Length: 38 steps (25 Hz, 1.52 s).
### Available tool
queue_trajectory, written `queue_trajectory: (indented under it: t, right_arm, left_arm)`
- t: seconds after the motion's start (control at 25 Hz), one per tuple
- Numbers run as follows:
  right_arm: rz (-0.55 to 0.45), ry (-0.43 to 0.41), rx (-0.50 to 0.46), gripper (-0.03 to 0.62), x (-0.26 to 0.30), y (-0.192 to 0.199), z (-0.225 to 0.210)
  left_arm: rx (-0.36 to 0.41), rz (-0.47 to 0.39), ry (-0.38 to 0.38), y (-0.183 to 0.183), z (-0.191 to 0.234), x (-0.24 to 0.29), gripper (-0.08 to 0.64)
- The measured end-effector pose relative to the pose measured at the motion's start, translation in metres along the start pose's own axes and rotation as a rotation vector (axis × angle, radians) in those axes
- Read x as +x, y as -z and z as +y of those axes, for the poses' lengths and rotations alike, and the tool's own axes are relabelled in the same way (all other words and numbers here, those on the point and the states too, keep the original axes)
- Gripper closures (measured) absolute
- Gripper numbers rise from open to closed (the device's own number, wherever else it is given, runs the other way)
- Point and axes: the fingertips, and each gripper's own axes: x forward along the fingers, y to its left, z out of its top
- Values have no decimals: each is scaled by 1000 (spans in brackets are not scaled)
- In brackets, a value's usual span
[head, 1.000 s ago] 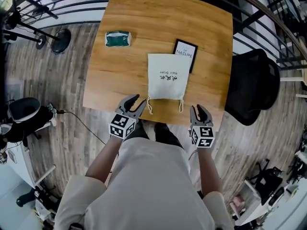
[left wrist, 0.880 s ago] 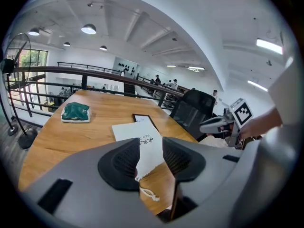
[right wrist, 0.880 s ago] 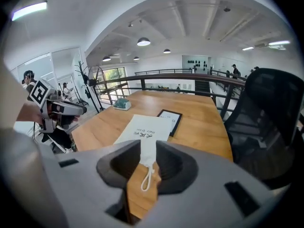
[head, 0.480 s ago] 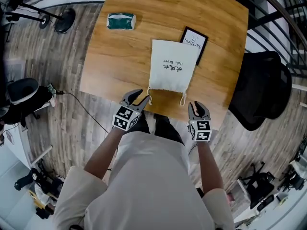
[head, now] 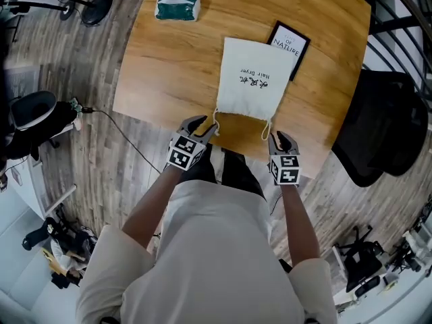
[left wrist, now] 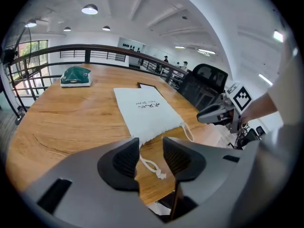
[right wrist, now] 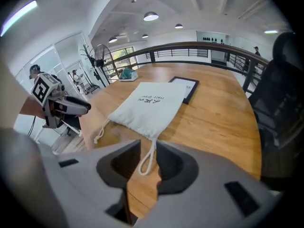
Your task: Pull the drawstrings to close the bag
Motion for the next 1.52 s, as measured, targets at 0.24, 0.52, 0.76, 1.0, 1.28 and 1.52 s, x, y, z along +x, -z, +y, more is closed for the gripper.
queue_trajectory:
  t: [0.24, 0.52, 0.76, 1.0, 1.28, 1.52]
  right_arm:
    - [56, -11, 0, 504, 24, 16, -1]
    - [85, 6, 8, 504, 38, 25, -4]
    - [96, -3, 18, 503, 46, 29, -5]
    - [100, -10, 39, 504, 55, 28, -5]
    - [103, -27, 52, 504, 64, 28, -7]
    - [113, -38, 59, 505, 70, 28, -8]
  left_arm:
    - [1, 71, -7, 21, 9, 24, 405]
    - [12, 128, -21, 37, 16, 49, 405]
    - [41, 150, -29, 38, 15, 59, 405]
    - [68, 178, -23, 41, 14, 69, 407]
    - [114, 201, -42, 39, 14, 83, 422]
    - [129, 215, -85, 38, 22, 84, 485]
